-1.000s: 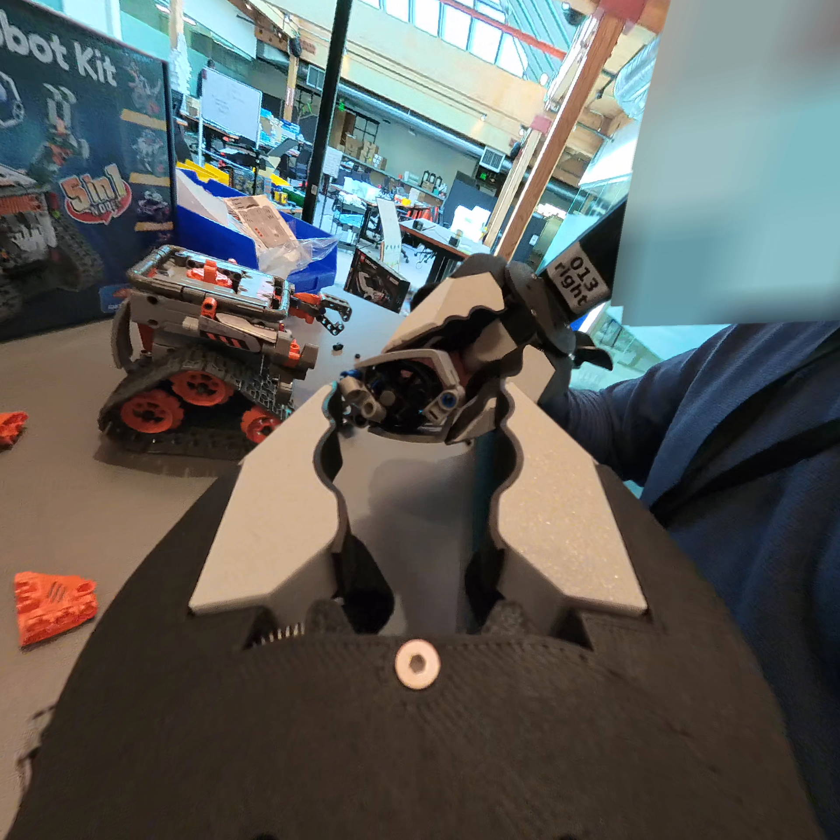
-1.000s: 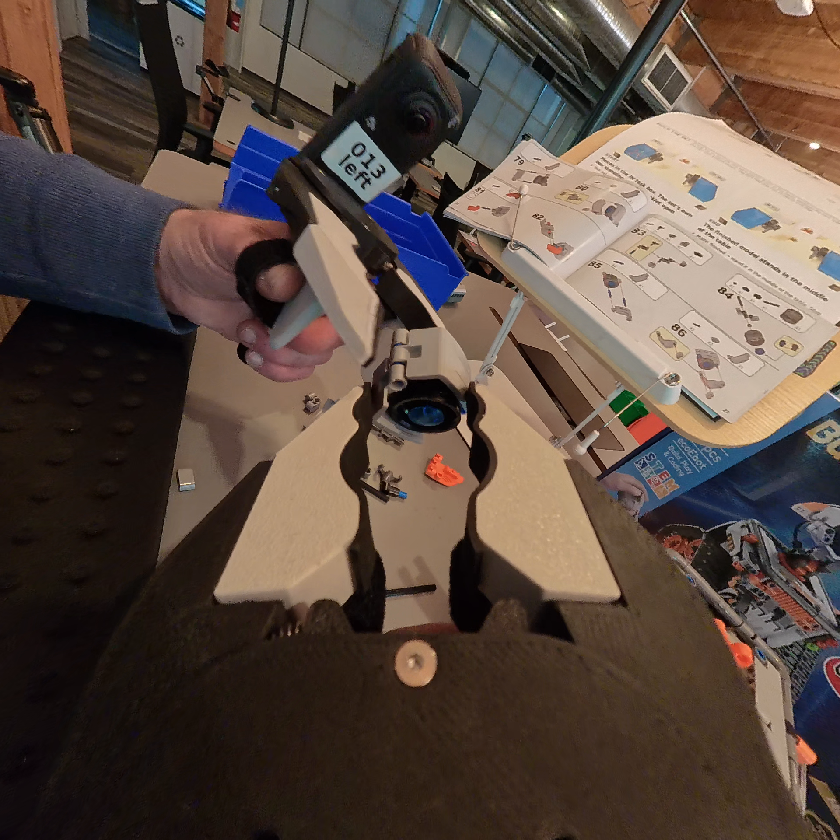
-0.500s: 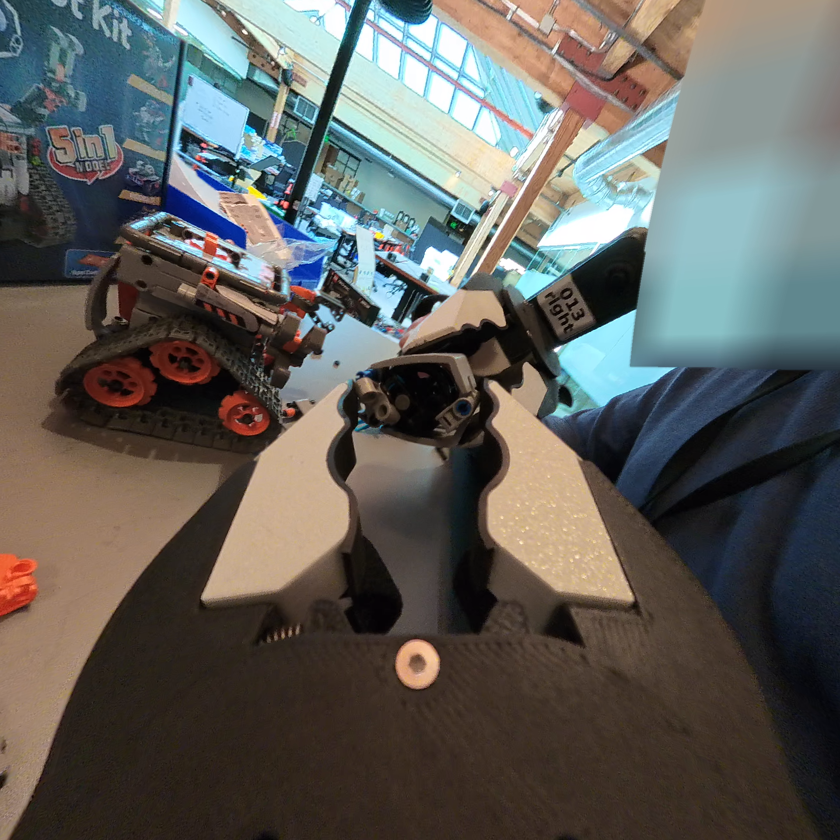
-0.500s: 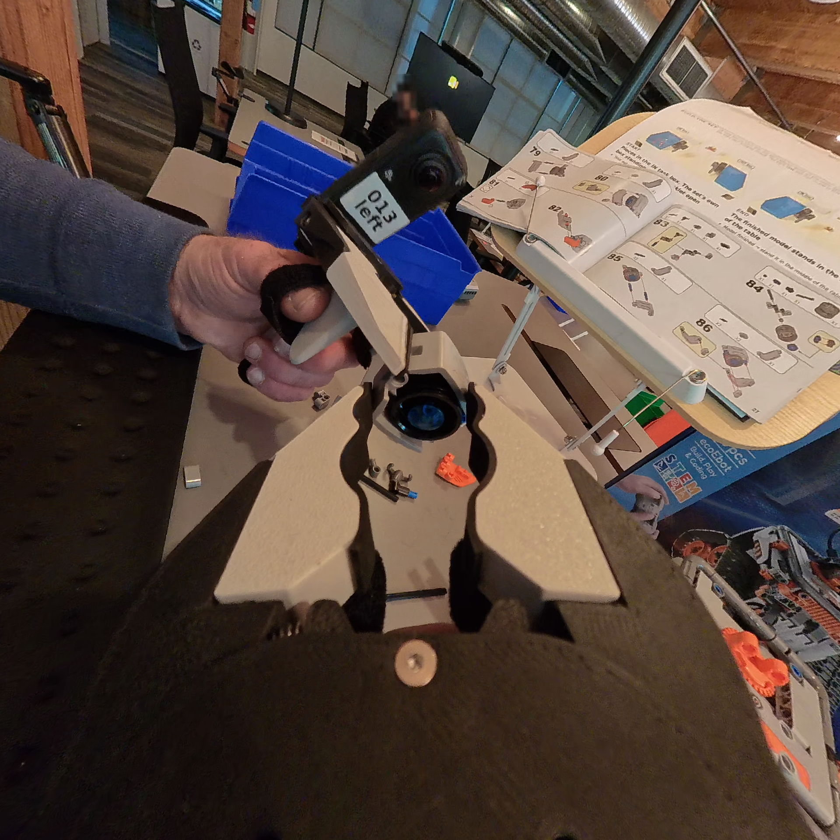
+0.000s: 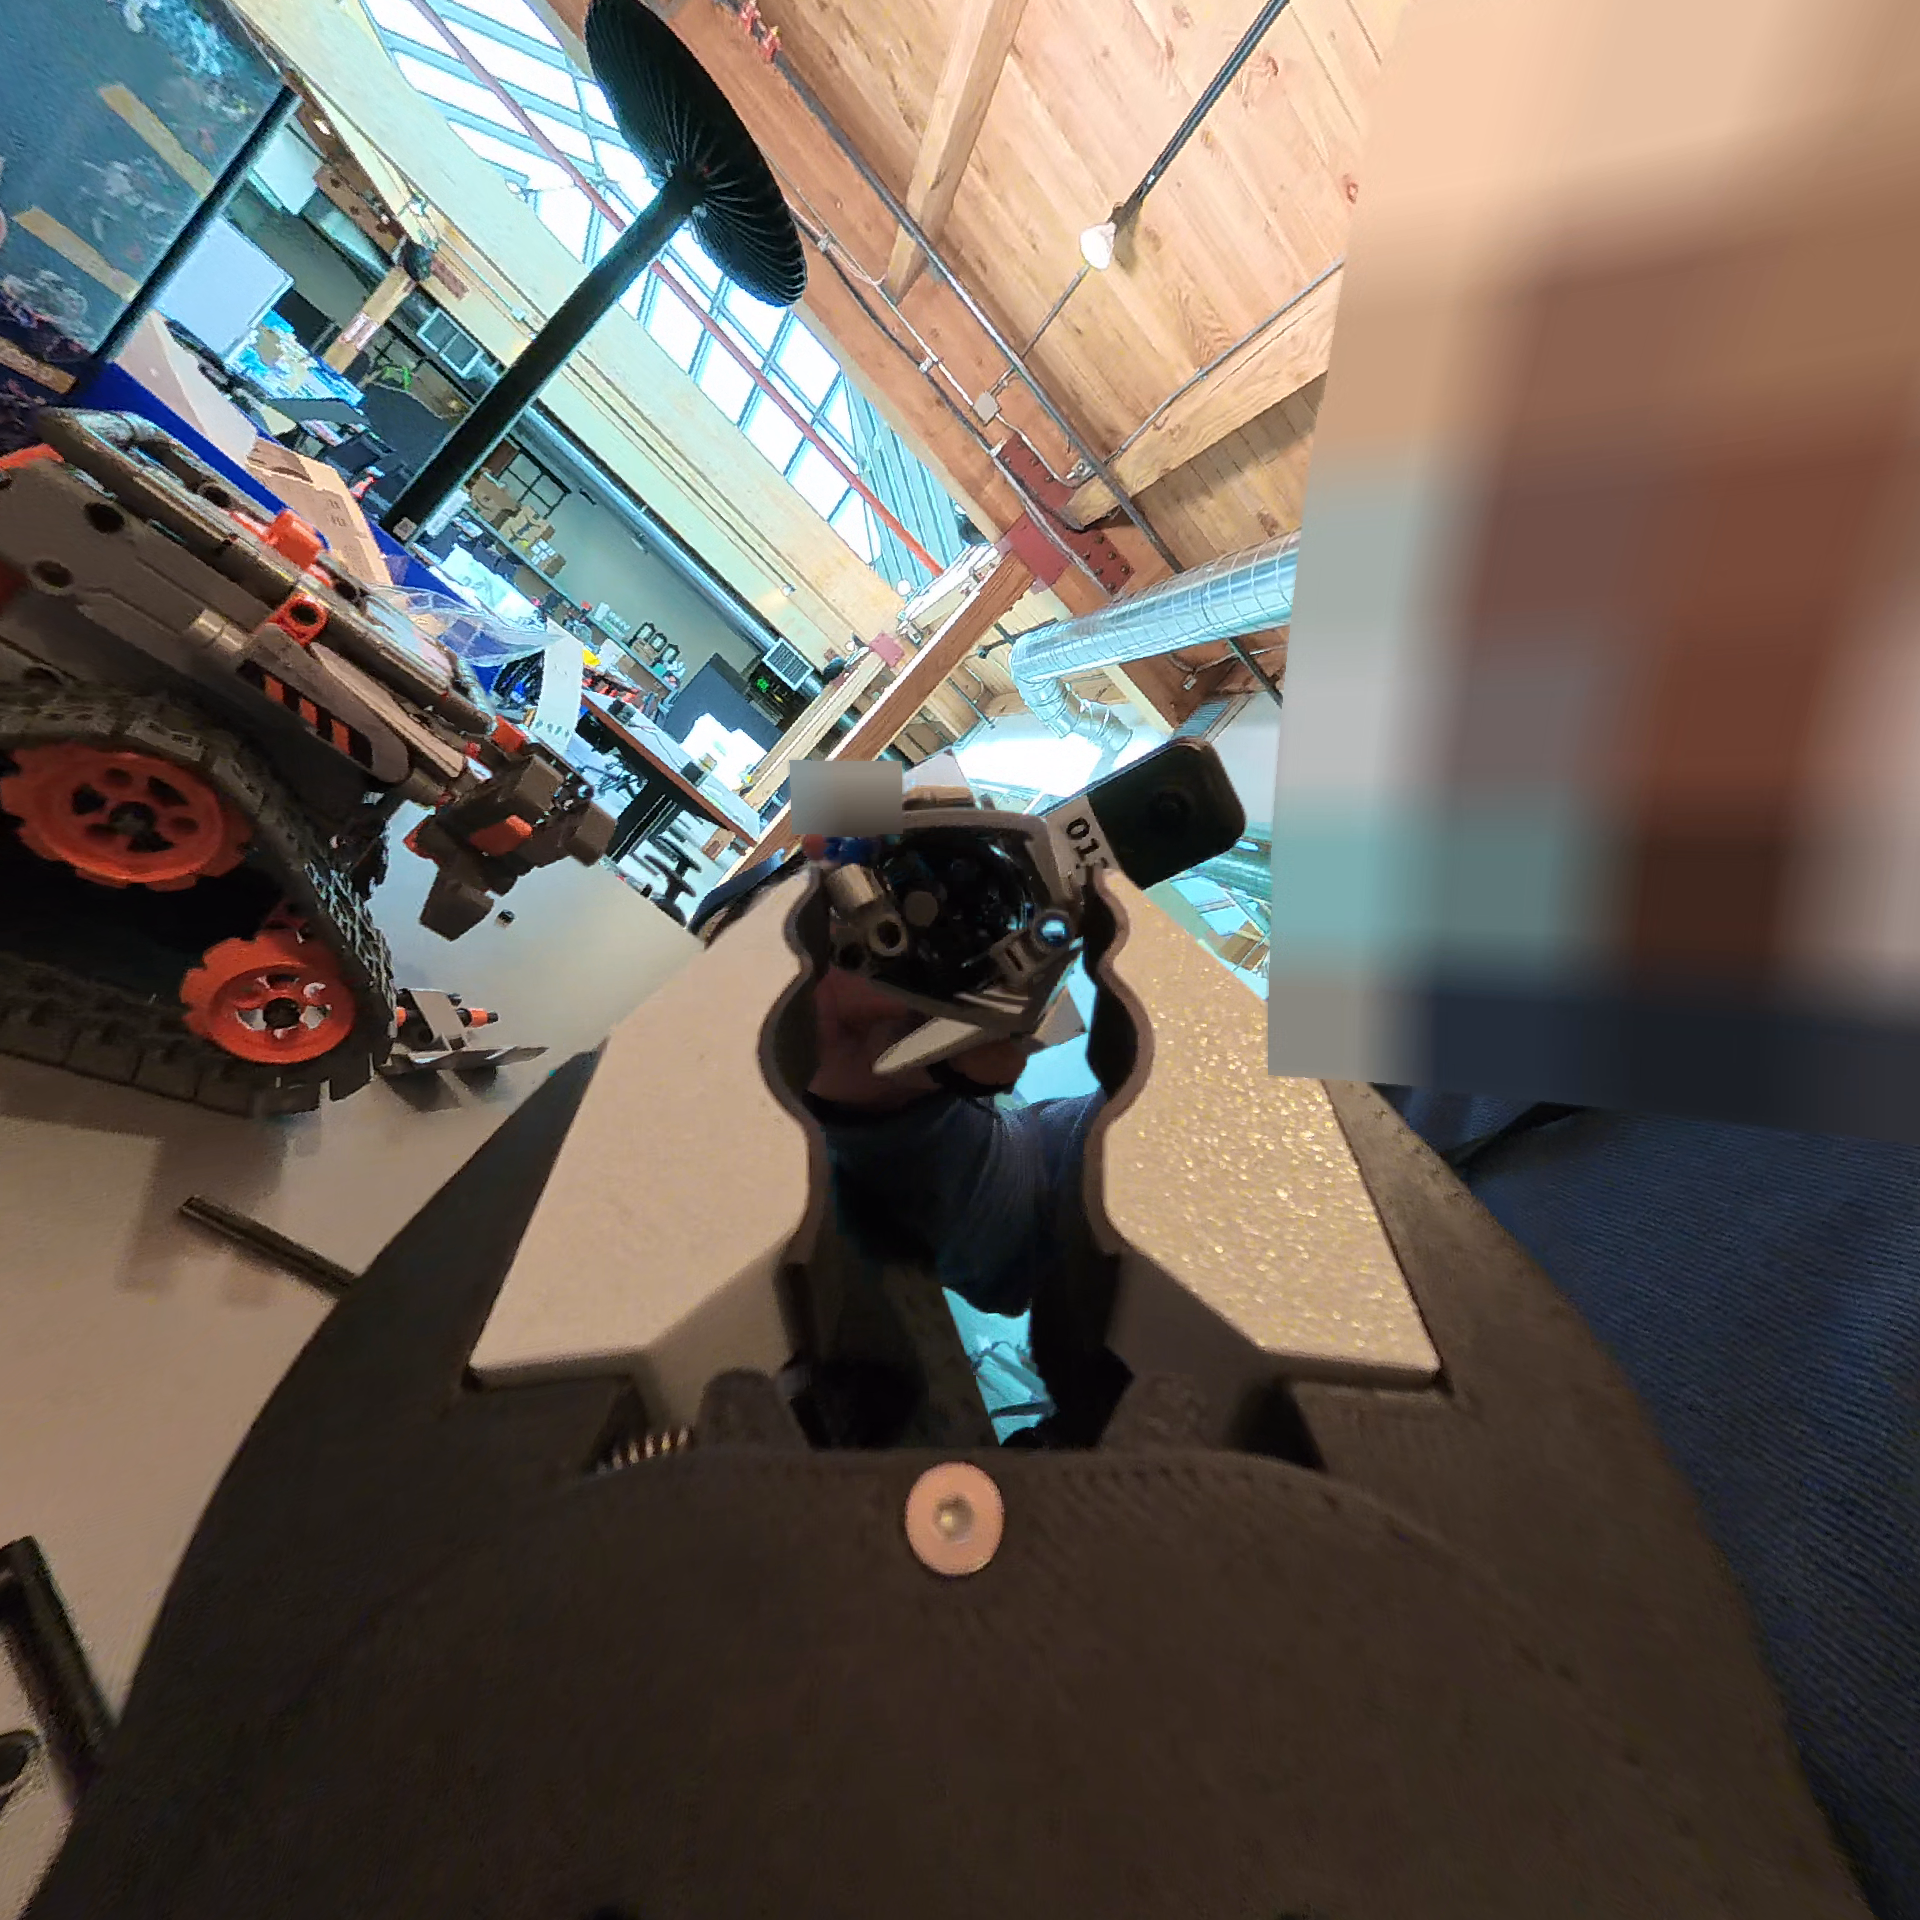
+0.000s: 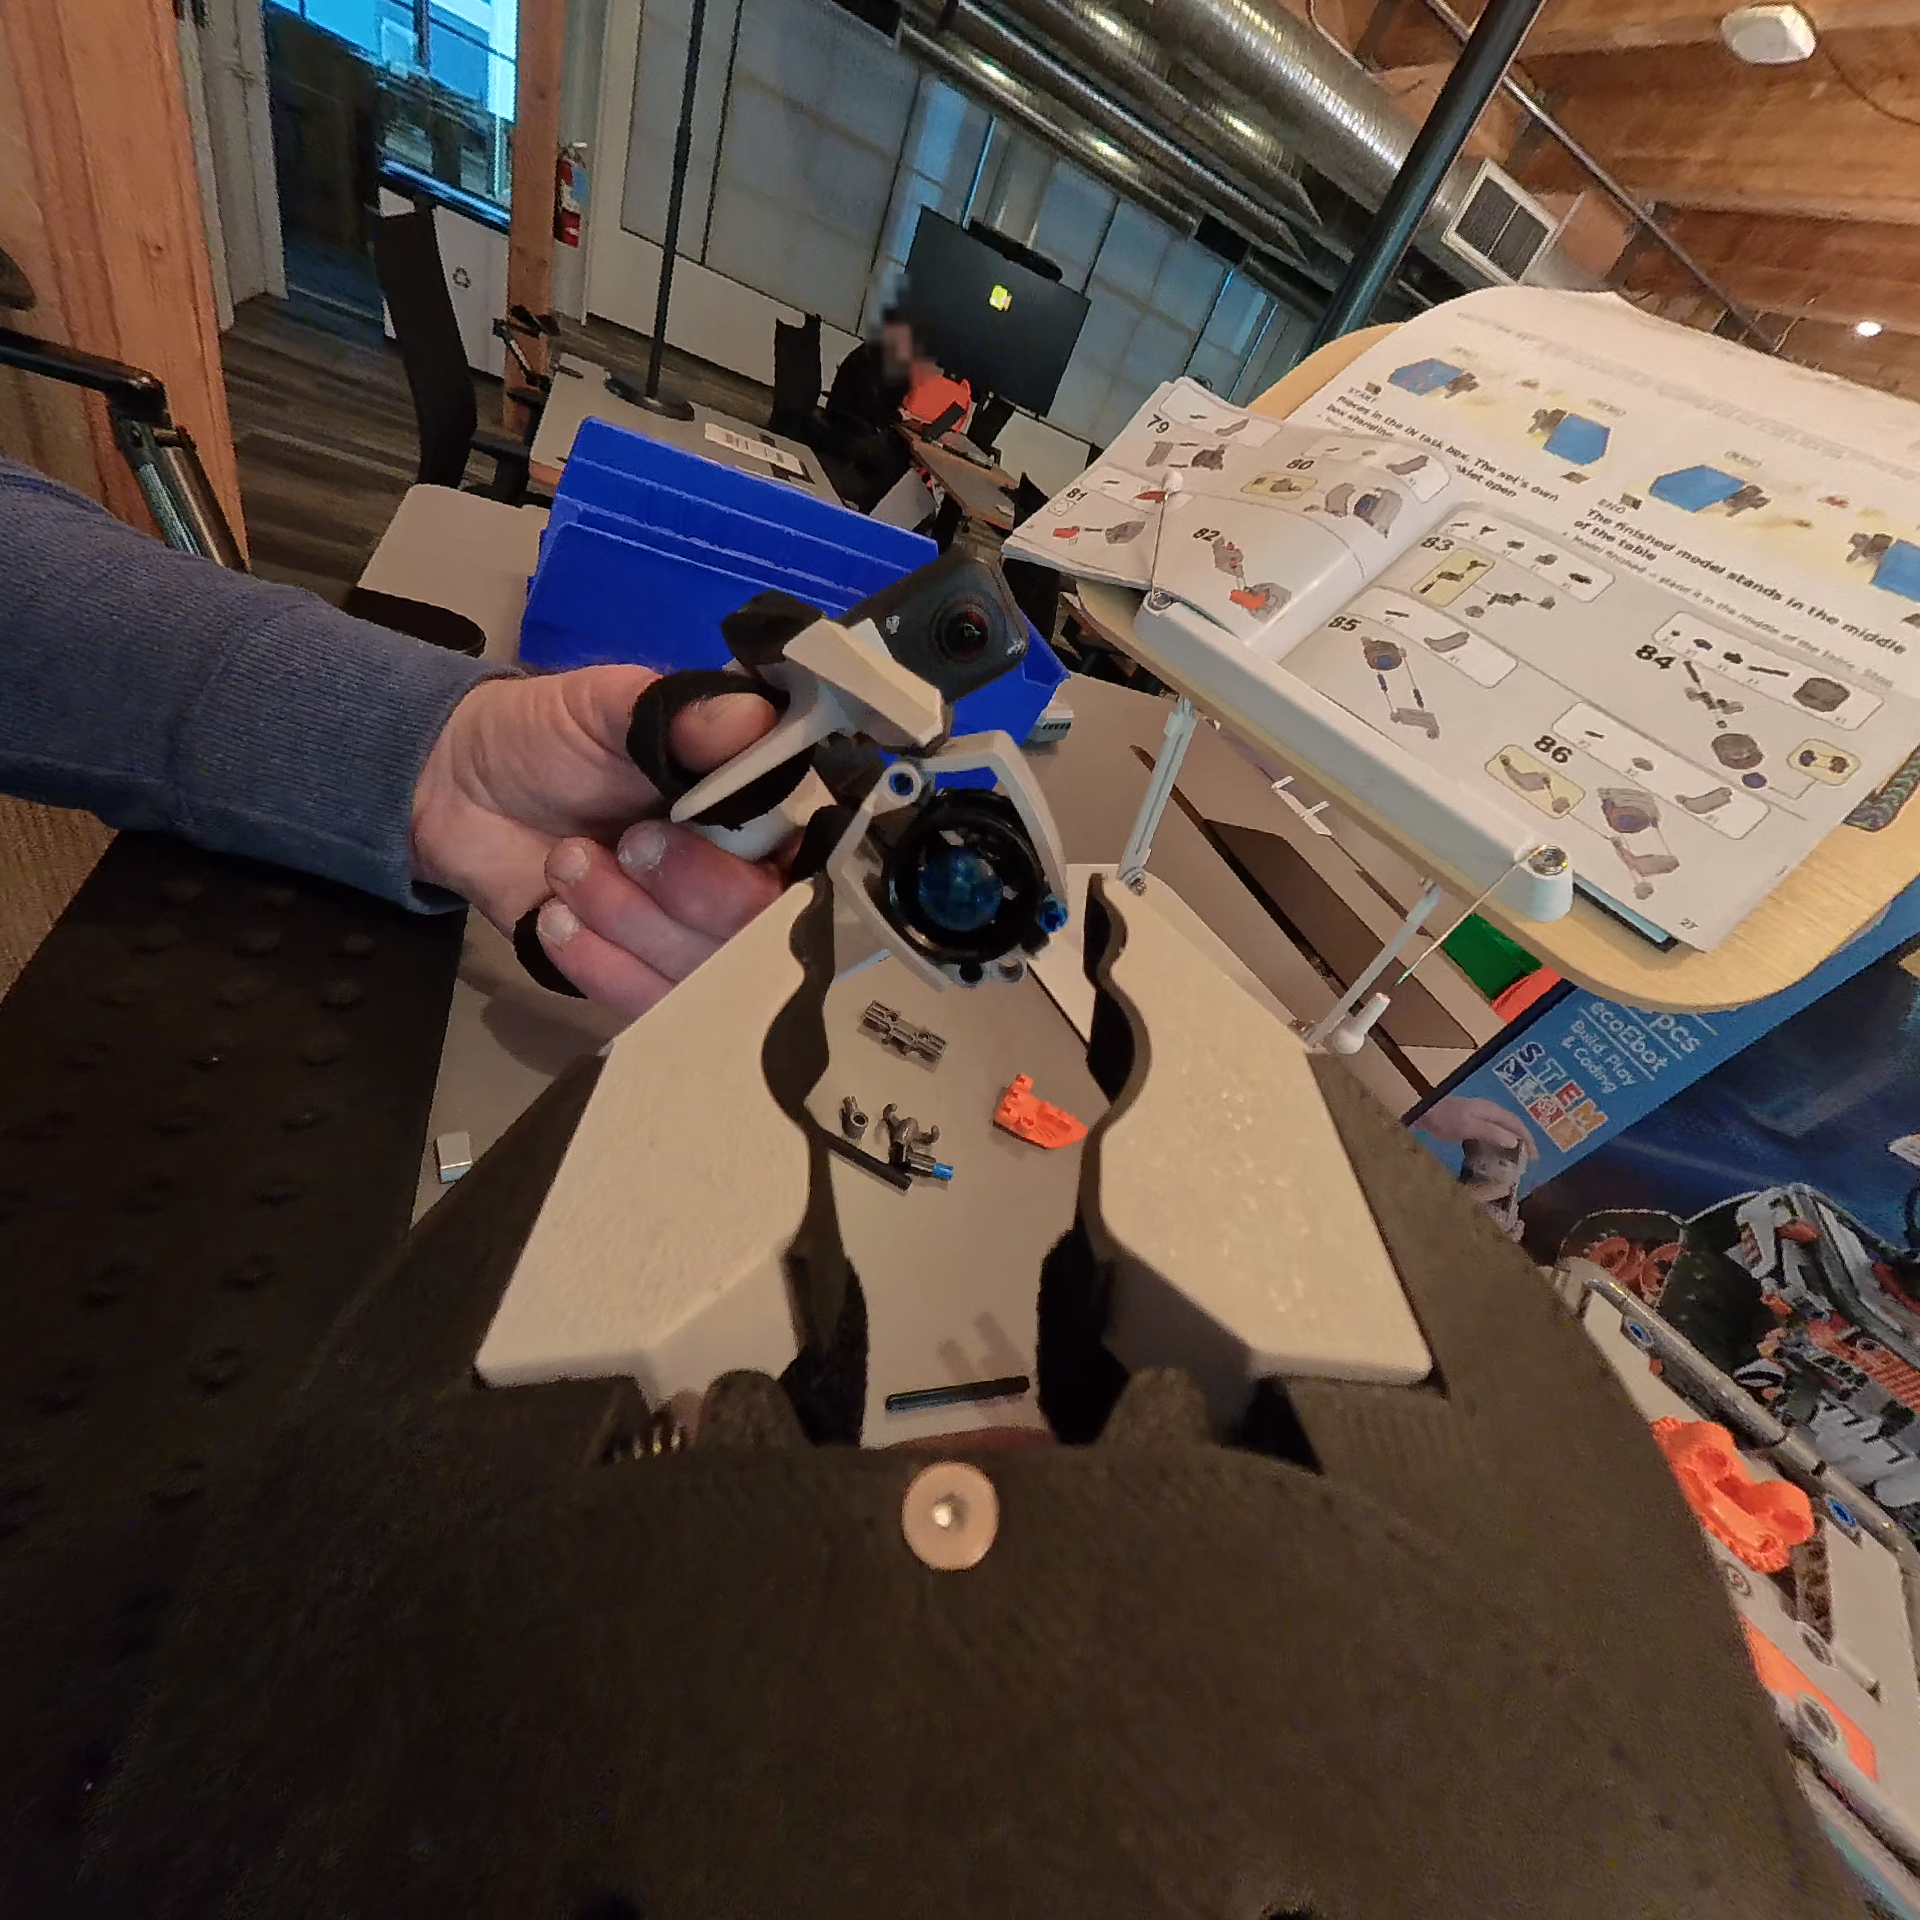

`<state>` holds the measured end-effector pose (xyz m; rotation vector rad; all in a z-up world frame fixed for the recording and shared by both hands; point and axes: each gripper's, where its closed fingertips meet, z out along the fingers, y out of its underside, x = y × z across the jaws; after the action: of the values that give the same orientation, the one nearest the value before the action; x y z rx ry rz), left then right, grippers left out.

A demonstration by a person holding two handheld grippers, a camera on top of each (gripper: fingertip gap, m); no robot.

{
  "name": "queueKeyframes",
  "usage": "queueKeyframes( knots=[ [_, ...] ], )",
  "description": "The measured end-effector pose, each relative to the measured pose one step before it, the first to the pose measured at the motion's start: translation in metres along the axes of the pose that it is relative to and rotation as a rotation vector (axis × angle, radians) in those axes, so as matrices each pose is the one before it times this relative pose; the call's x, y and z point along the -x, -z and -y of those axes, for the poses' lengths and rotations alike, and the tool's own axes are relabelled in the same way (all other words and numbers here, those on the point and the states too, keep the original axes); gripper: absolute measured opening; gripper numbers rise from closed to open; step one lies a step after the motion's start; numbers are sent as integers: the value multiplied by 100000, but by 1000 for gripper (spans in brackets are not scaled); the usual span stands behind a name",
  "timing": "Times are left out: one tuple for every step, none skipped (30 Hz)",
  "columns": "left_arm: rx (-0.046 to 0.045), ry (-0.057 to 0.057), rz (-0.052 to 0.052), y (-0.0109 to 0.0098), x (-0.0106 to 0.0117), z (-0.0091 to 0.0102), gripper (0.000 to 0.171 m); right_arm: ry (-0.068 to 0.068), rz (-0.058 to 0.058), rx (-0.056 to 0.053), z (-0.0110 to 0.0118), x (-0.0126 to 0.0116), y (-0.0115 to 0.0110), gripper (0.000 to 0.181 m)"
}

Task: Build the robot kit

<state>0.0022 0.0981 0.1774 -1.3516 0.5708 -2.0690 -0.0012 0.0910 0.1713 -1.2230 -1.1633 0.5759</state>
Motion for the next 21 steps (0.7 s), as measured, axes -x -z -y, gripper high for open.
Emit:
queueKeyframes(
  knots=[
    [-990, 717, -1265, 32, -152, 106, 42, 436, -6, 318, -56, 57, -56, 47],
    [-842, 1049, -1188, 11, -102, 85, 42, 289, -131, 374, -82, 28, -65, 47],
    [-456, 1273, -1073, -19, -59, 24, 41, -365, 281, 755, -149, 30, -82, 47],
    [-221, 622, -110, -35, 69, -40, 42, -191, 289, 281, -79, 49, -37, 43],
    [-333, 424, -654, -39, -46, -30, 42, 345, -121, -324, 11, 12, -11, 43],
    [-256, 751, -613, -3, -35, 13, 42, 33, -62, -247, 15, 21, -21, 43],
    [-17, 674, -169, 24, 42, -2, 42, -340, 13, 59, -1, 7, -35, 43],
    [113, 767, -216, 15, 30, -32, 42, -206, -26, 203, -32, 15, -40, 44],
    [329, 749, -718, -38, -63, -90, 42, -517, 174, -117, -15, 53, -42, 46],
    [532, 472, -545, -56, -50, -129, 42, -951, 654, 37, -44, 100, -41, 47],
    [461, 80, -95, -45, 10, -107, 41, -456, 805, 15, -49, 123, -41, 47],
    [425, 512, -408, -30, -12, -80, 41, 263, 306, 21, -37, 64, -36, 47],
    [604, 919, -847, -33, -76, -85, 41, 259, 176, -80, -11, 52, -38, 48],
    [542, 864, -786, -27, -61, -65, 41, -97, 366, -343, 47, 82, -26, 49],
    [648, 847, -1095, -20, -103, -115, 41, -139, 638, -561, 80, 110, -13, 50],
    [552, 1107, -1009, -9, -70, -93, 41, -894, 835, -537, 54, 98, -17, 51],
    [439, 1470, -898, 0, -29, -89, 41, -1752, 937, -625, 55, 54, -2, 51],
    [258, 1475, -790, -1, 7, -64, 42, -2106, 1179, -576, 22, 53, 9, 51],
    [368, 1157, -689, -8, 12, -77, 41, -2139, 1240, -357, -21, 33, 4, 51],
    [602, 756, -712, -61, -33, -110, 41, -2189, 1360, -228, -39, 56, -16, 52],
    [107, 634, -762, -48, -42, -16, 41, -2054, 926, -786, 47, 44, -10, 53]
  ],
)
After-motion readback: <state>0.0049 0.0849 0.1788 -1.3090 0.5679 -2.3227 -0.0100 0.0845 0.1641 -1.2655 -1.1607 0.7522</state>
